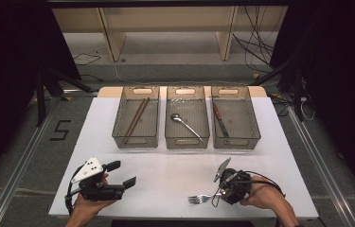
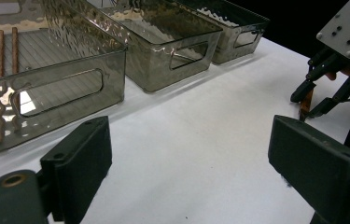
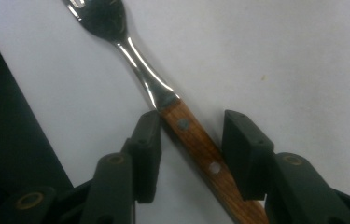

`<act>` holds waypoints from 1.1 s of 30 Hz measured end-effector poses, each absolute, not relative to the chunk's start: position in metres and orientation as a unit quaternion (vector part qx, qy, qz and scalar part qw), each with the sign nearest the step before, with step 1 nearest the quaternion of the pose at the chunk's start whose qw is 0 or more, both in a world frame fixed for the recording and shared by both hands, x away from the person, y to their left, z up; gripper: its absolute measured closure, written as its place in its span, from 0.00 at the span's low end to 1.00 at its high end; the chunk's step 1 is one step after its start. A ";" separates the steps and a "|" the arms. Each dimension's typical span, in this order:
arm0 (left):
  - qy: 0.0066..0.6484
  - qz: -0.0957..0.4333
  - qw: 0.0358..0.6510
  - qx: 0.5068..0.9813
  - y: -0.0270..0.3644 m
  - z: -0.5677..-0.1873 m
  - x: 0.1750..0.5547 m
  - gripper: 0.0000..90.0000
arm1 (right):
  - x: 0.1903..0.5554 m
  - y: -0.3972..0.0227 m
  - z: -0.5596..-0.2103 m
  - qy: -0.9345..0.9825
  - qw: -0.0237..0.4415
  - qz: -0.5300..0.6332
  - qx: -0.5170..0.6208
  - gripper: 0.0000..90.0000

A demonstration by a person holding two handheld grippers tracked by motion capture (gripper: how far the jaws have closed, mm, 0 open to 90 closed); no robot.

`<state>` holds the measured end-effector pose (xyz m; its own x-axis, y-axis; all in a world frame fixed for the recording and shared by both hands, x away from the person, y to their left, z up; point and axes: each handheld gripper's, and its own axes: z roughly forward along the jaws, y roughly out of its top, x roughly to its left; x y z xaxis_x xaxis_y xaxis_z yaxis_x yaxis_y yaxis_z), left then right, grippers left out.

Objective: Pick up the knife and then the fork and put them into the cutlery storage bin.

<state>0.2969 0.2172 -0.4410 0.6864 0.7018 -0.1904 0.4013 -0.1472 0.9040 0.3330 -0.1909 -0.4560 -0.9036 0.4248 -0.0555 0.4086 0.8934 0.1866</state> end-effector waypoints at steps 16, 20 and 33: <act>0.370 0.140 0.538 0.745 0.217 -0.441 0.297 0.15 | 0.330 -0.186 -0.455 0.982 0.036 0.075 0.169 0.83; 0.370 0.140 0.538 0.744 0.217 -0.441 0.297 0.15 | 0.330 -0.185 -0.455 0.983 0.034 0.075 0.162 0.86; 0.371 0.141 0.538 0.744 0.218 -0.441 0.297 0.15 | 0.332 -0.192 -0.441 0.974 0.051 0.114 0.187 0.86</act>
